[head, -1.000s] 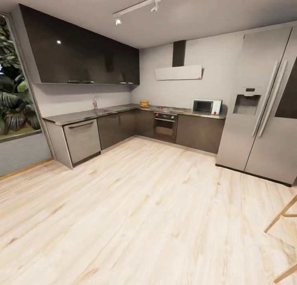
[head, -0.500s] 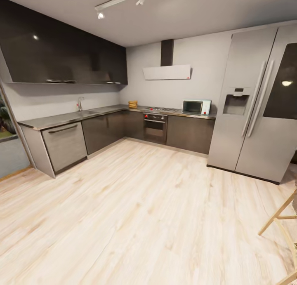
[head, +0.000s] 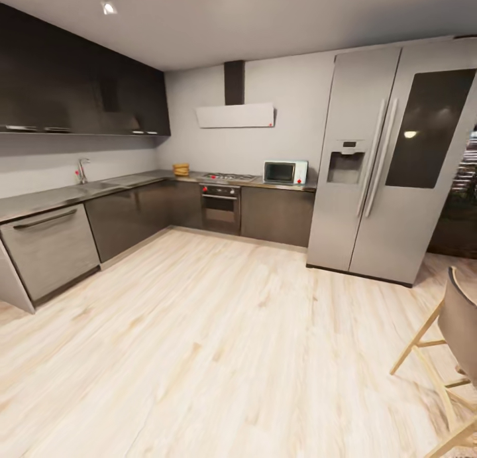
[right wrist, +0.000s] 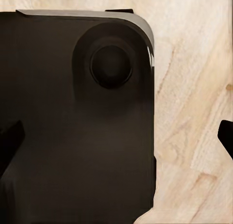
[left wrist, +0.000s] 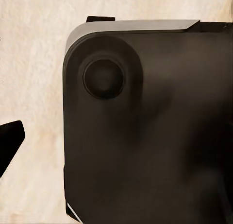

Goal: In the kitchen, take the popcorn bag from the countertop, put it into the microwave, and heat it until the popcorn is cooked so the cooked popcorn ends up inside the bag.

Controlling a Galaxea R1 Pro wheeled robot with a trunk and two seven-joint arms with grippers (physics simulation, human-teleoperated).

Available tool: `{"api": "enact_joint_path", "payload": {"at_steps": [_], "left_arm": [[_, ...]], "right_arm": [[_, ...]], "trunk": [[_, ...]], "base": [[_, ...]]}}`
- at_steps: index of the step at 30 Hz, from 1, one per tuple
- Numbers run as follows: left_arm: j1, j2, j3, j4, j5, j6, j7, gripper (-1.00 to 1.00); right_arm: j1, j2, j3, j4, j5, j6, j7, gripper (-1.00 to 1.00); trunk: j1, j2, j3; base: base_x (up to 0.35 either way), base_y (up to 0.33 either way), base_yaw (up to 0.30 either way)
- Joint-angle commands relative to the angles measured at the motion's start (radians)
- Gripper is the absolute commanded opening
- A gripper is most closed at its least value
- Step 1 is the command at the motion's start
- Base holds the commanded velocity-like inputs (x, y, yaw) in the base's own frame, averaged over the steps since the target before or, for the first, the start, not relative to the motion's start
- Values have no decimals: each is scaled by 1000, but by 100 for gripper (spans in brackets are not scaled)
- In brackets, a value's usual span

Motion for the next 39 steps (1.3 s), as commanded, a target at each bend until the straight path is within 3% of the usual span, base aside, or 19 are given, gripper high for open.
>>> {"api": "enact_joint_path", "payload": {"at_steps": [1, 19, 29, 39], "left_arm": [[0, 0, -1, 0, 5, -3, 1, 100], [0, 0, -1, 0, 5, -3, 1, 100], [0, 0, 0, 0, 5, -3, 1, 100], [0, 0, 1, 0, 5, -3, 1, 100]], "right_arm": [[-1, 0, -2, 1, -2, -5, 0, 100], [-1, 0, -1, 1, 0, -5, -3, 100], [-1, 0, 0, 1, -1, -5, -2, 100], [-1, 0, 2, 1, 9, -4, -3, 100]], "trunk": [[1, 0, -1], [1, 0, -11], [1, 0, -20], [1, 0, -20]], "base": [[326, 0, -263], [326, 0, -63], [326, 0, -217], [326, 15, -18]]}}
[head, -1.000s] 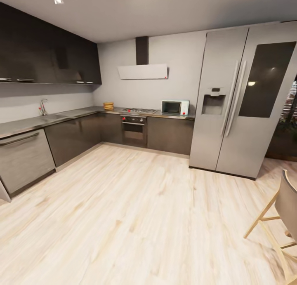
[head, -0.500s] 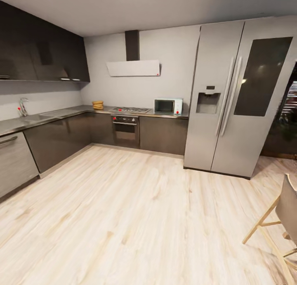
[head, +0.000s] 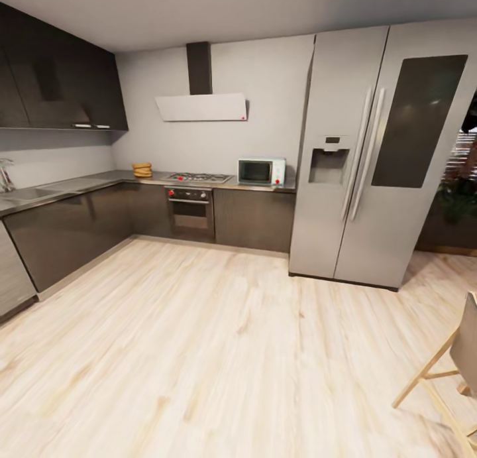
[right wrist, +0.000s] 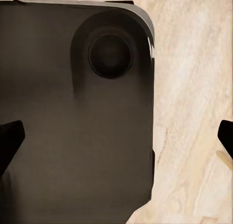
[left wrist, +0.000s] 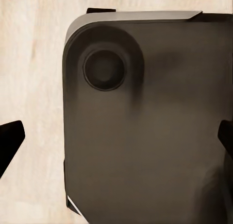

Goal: In the kitchen, take the popcorn bag from the countertop, put it into the microwave, and heat it until the popcorn is cooked so the cooked popcorn ends up inside the bag.

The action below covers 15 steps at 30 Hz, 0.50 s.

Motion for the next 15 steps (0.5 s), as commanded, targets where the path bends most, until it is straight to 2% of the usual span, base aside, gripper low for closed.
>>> {"api": "enact_joint_path", "payload": {"at_steps": [1, 15], "left_arm": [[0, 0, -1, 0, 5, -3, 1, 100], [0, 1, -2, 0, 5, -3, 1, 100]], "right_arm": [[0, 0, -1, 1, -1, -5, 0, 100], [0, 1, 1, 1, 1, -2, 3, 100]], "trunk": [[1, 0, -1], [1, 0, -1]], "base": [[326, 87, 0], [326, 107, 0]]}}
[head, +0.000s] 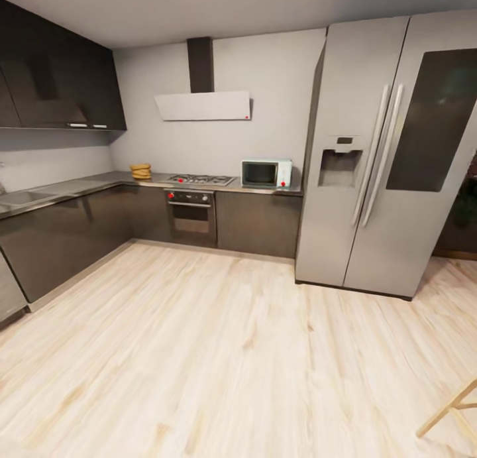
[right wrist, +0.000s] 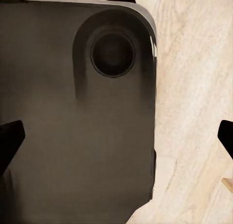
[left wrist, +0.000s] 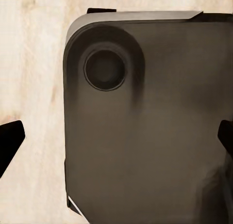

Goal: In the kitchen, take the popcorn bag from the countertop, put it into the microwave, and heat it until the popcorn is cooked so the cooked popcorn ends up inside the bag.

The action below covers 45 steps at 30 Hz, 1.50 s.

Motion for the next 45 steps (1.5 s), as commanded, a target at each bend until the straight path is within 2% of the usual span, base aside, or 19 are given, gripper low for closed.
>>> {"api": "enact_joint_path", "payload": {"at_steps": [1, 18, 31, 39, 45], "left_arm": [[0, 0, -1, 0, 5, -2, 1, 100], [0, -2, -1, 0, 5, 4, 1, 100], [0, -2, -2, 0, 4, 5, 1, 100], [0, -2, -1, 0, 4, 4, 1, 100], [0, -2, -1, 0, 4, 4, 0, 100]], "right_arm": [[0, 0, -1, 1, -1, -5, 0, 100], [0, -2, -1, 1, -1, -2, 0, 100], [0, -1, -3, 2, -5, -10, -2, 100], [0, -1, -3, 3, -4, -10, 0, 100], [0, -1, -3, 2, -4, -8, 0, 100]], "trunk": [[1, 0, -1], [1, 0, -1], [1, 0, -1], [1, 0, -1], [1, 0, -1]], "base": [[326, 109, 0], [326, 107, 0], [326, 9, -1], [326, 57, -184], [326, 152, -21]]}}
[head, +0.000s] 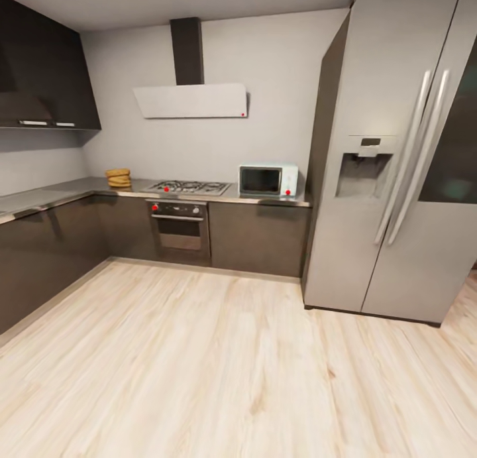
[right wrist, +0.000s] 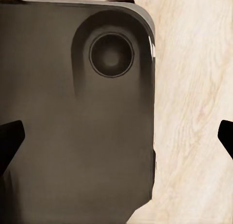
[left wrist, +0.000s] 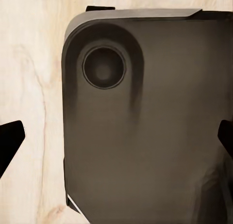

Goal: In the kitchen, take the popcorn bag from the countertop, put it into the microwave, and heat it until the popcorn is cooked so the cooked popcorn ends up inside the bag.

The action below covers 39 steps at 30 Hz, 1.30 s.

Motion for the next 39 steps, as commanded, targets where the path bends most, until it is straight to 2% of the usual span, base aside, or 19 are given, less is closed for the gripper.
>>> {"api": "enact_joint_path", "payload": {"at_steps": [1, 12, 29, 39], "left_arm": [[0, 0, -1, 0, 5, -3, 1, 100], [0, 0, -2, 2, 5, 3, 1, 100], [0, 0, -1, 3, 5, 0, 2, 100], [0, 0, 0, 3, 5, -5, 2, 100]], "right_arm": [[0, 0, -2, 1, -1, -5, 0, 100], [0, 1, 0, 2, 2, -3, 0, 100], [0, 3, 0, 1, 2, -6, -3, 100], [-1, 3, 0, 1, 2, -7, -3, 100]], "trunk": [[1, 0, -1], [1, 0, -1], [1, 0, -1], [1, 0, -1]], "base": [[326, 168, -2], [326, 164, 0], [331, 78, -1], [332, 9, -213]]}}
